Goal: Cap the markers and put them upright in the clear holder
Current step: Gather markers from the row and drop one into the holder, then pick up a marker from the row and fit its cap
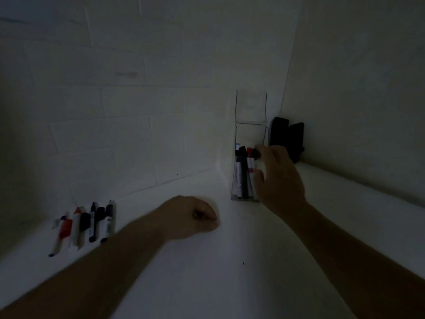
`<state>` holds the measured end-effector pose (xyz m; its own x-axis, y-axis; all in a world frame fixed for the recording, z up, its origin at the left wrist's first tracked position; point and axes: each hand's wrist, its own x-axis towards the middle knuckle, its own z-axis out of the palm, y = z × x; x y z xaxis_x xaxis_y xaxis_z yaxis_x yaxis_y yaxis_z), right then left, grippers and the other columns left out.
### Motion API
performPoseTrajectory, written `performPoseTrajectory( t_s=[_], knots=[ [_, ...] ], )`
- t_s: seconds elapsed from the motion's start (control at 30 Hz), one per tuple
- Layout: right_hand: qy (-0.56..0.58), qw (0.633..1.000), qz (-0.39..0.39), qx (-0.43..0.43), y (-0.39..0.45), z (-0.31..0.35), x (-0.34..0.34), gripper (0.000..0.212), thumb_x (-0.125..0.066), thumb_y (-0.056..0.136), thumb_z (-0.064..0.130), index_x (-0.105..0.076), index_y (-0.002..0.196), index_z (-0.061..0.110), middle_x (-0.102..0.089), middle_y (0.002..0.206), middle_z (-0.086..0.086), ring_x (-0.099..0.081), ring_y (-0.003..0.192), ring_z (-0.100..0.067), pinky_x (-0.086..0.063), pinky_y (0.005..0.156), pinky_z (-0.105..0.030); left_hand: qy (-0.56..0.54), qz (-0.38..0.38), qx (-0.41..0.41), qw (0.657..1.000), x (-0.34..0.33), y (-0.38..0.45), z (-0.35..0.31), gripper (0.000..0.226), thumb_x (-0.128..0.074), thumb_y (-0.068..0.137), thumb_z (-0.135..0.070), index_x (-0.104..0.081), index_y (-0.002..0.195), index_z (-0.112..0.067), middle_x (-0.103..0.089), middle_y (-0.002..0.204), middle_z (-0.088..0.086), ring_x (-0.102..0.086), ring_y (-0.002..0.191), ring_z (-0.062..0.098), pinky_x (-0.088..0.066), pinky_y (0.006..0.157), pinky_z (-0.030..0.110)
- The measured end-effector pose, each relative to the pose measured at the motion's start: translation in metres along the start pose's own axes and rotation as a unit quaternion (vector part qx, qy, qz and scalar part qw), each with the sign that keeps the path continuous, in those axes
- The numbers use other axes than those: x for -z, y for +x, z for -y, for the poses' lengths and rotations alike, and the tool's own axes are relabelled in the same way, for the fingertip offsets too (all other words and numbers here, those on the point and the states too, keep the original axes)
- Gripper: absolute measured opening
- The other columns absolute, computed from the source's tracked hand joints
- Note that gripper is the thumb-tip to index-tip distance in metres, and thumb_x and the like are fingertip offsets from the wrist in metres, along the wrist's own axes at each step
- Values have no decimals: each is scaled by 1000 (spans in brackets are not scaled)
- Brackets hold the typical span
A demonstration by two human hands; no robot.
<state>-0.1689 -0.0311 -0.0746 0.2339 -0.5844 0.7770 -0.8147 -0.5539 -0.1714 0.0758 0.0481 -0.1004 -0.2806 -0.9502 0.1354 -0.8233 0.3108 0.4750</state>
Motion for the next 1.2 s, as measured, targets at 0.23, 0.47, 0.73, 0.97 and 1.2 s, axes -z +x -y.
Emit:
performPoseTrajectory(
  t_s=[0.23, 0.47, 0.73, 0.97, 1.2],
  knots=[
    [150, 973, 158, 77, -18, 86, -36, 31, -59, 85, 12, -61, 113, 26, -53, 99, 8, -46, 75, 1, -43, 72, -23, -12, -119, 97, 988, 86, -52, 47, 11, -67, 92, -34, -72, 102, -36, -72, 93, -19, -64, 83, -10, -44, 71, 7],
    [259, 887, 357, 137, -27, 194, -77, 31, -58, 93, 35, -59, 124, 35, -54, 115, 9, -49, 80, -1, -49, 84, -28, 87, -260, 233, 933, 100, -115, 121, 27, -60, 91, -20, -68, 109, -39, -68, 102, -10, -63, 85, 9, -48, 72, 23],
    [184, 900, 362, 159, -30, 230, -100, 39, -44, 93, 60, -61, 99, 25, -48, 96, -2, -52, 84, -22, -50, 77, -36, 79, -276, 256, 923, 94, -109, 130, 28, -59, 87, -15, -74, 107, -29, -71, 105, -2, -66, 91, 16, -53, 81, 27],
    [82, 931, 343, 89, -13, 148, -89, 12, -48, 97, 21, -39, 105, 20, -64, 88, -11, -58, 67, -24, -47, 57, -35, 135, -203, 257, 935, 91, -105, 126, 27, -58, 86, -42, -72, 107, -32, -70, 82, -8, -56, 58, 9, -59, 73, 33],
    [54, 971, 233, 8, -35, 69, -63, 29, -40, 103, 33, -46, 131, 26, -49, 59, 8, -49, 46, -10, -32, 41, -26, 298, -85, 237, 921, 85, -97, 123, 40, -51, 79, -64, -65, 114, -48, -67, 105, -6, -54, 107, 30, -46, 90, 43]
  ],
)
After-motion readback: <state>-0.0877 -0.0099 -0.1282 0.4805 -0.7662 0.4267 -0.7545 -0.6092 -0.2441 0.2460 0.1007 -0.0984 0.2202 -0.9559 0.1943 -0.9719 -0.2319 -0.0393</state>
